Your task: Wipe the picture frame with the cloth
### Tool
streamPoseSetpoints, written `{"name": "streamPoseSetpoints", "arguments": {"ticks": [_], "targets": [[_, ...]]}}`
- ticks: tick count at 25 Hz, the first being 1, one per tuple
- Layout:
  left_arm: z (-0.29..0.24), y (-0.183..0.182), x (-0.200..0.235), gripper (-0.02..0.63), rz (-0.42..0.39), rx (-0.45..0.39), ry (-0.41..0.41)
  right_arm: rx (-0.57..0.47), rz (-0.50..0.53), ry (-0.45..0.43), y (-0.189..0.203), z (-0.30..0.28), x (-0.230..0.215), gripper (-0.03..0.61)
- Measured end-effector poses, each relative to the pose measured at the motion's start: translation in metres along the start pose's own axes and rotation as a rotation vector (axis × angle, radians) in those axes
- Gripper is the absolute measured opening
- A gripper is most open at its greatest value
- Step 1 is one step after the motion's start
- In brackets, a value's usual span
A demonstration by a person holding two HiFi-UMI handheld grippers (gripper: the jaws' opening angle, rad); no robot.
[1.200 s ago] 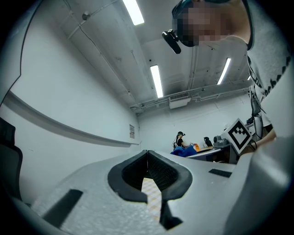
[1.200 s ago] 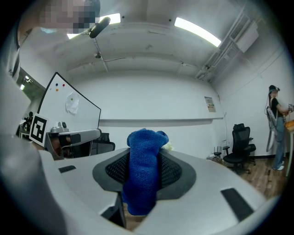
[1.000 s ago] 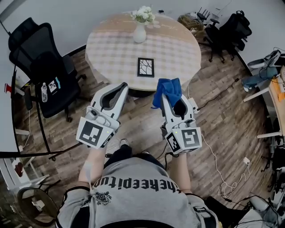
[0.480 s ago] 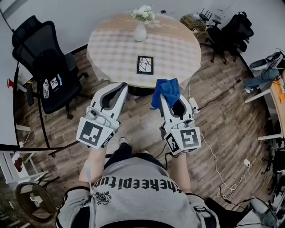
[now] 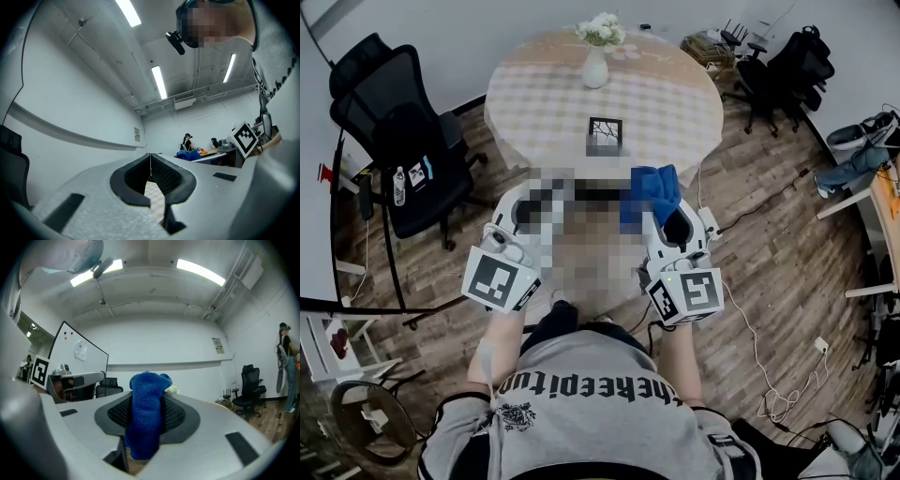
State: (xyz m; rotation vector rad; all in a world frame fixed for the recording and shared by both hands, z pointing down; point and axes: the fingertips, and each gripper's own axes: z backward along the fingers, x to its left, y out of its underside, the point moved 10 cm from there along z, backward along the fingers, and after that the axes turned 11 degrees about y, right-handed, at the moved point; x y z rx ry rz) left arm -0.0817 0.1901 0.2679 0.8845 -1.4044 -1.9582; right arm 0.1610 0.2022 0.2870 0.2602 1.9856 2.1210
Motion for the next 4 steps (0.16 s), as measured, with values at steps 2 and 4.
{"name": "streamPoseSetpoints", "arguments": {"ticks": [2, 4], "targets": [[-0.0006, -0.0006, -0.0018, 0.017, -0.002, 0.0, -0.002, -0.002, -0.002, -0.003, -0.0002, 0.0011, -0.0012, 0.146], [-0.0014, -0.0012, -0.0035, 0.017, -0.003, 0.001, -0.003, -0.002, -0.004, -0.005, -0.0002, 0.0021, -0.0026, 0.146]]}}
